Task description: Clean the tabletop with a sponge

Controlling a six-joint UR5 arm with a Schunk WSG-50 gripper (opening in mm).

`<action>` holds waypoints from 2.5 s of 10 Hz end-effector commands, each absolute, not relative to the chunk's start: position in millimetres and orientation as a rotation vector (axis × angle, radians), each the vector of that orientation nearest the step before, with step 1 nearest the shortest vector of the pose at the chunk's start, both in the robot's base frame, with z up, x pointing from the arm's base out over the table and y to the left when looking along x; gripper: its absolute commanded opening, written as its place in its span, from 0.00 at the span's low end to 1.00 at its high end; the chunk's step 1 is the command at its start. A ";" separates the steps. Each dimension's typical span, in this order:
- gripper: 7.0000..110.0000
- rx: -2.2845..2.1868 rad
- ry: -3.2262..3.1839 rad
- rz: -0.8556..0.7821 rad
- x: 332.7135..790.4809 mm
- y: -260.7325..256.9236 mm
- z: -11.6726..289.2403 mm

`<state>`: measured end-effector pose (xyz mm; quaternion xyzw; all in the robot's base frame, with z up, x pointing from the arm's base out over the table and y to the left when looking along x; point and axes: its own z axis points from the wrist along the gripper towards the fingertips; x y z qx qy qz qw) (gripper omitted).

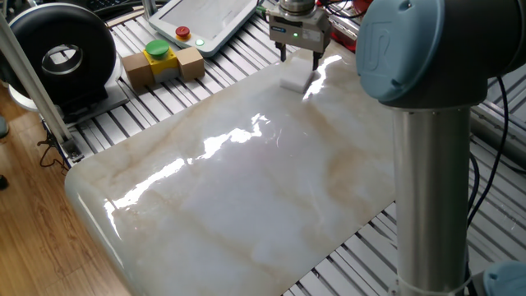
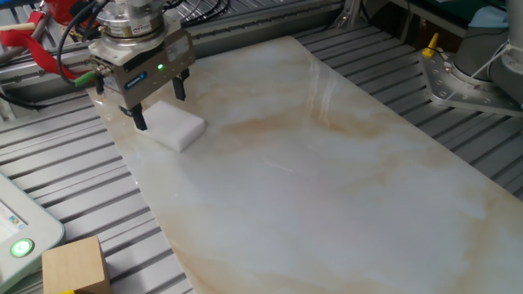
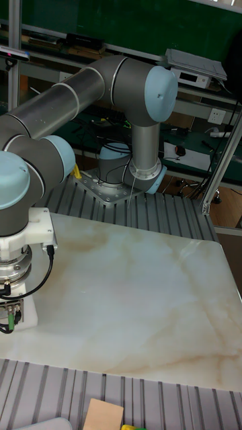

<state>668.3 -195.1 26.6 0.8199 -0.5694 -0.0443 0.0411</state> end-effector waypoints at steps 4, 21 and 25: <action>0.79 2.504 -1.770 -0.148 668.5 -194.9 32.2; 0.79 2.493 -1.837 -0.114 651.2 -195.6 28.2; 0.79 2.544 -1.827 -0.065 669.9 -193.7 26.1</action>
